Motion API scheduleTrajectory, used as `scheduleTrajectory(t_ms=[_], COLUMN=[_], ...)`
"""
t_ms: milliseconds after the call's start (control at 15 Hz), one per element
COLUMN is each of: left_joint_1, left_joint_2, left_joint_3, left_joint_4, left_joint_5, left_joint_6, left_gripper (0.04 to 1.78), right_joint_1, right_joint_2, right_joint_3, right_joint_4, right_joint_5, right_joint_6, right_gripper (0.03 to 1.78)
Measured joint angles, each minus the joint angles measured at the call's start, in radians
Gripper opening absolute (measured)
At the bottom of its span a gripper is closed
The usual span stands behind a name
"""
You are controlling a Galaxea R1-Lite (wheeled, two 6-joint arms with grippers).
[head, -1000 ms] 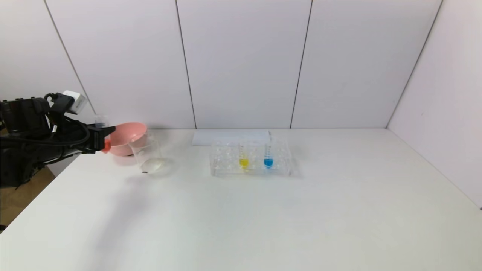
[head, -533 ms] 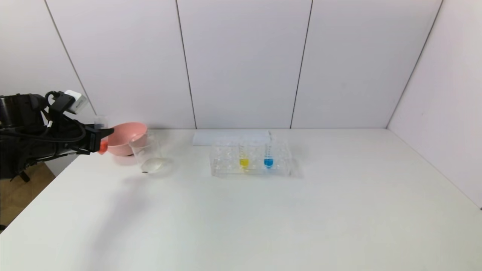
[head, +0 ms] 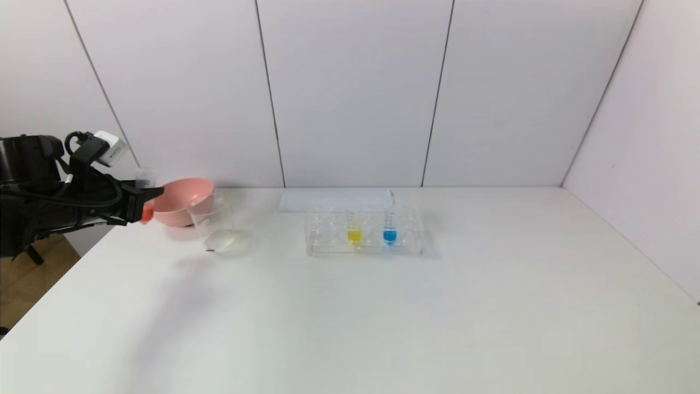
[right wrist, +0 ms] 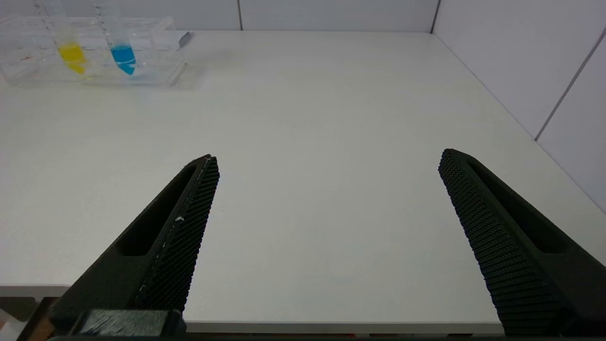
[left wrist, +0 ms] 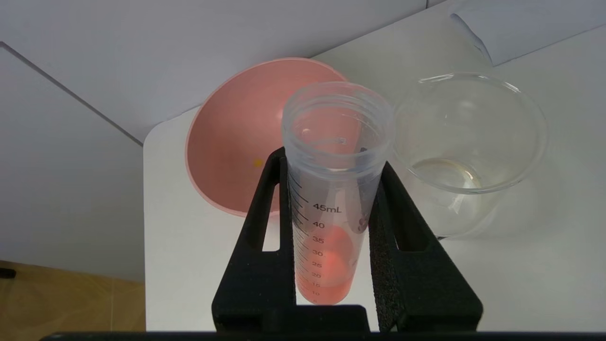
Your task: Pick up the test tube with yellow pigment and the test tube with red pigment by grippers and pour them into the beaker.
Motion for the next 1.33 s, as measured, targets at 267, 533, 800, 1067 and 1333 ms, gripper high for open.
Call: scheduleTrajectory(t_ms=[267, 533, 800, 1067, 1333], left_joint_1=[0.0, 0.005, 0.008, 0.022, 0.025], left_joint_2=[-0.008, -0.007, -0.014, -0.017, -0.012], left_joint_3=[-0.028, -0.038, -0.104, -0.161, -0.201], left_joint_4=[0.073, 0.081, 0.261, 0.357, 0.368], left_joint_5=[0.001, 0.0, -0.022, -0.043, -0.043], left_joint_6=[0.003, 0.088, 0.172, 0.28, 0.376], left_gripper=[0.45, 0.45, 0.45, 0.45, 0.45], right_joint_1=[0.0, 0.0, 0.0, 0.0, 0.0], right_joint_2=[0.0, 0.0, 0.0, 0.0, 0.0], right_joint_3=[0.0, 0.0, 0.0, 0.0, 0.0], right_joint_4=[0.0, 0.0, 0.0, 0.0, 0.0], right_joint_5=[0.0, 0.0, 0.0, 0.0, 0.0], right_joint_6=[0.0, 0.0, 0.0, 0.0, 0.0], right_gripper=[1.7, 1.7, 1.7, 1.7, 1.7])
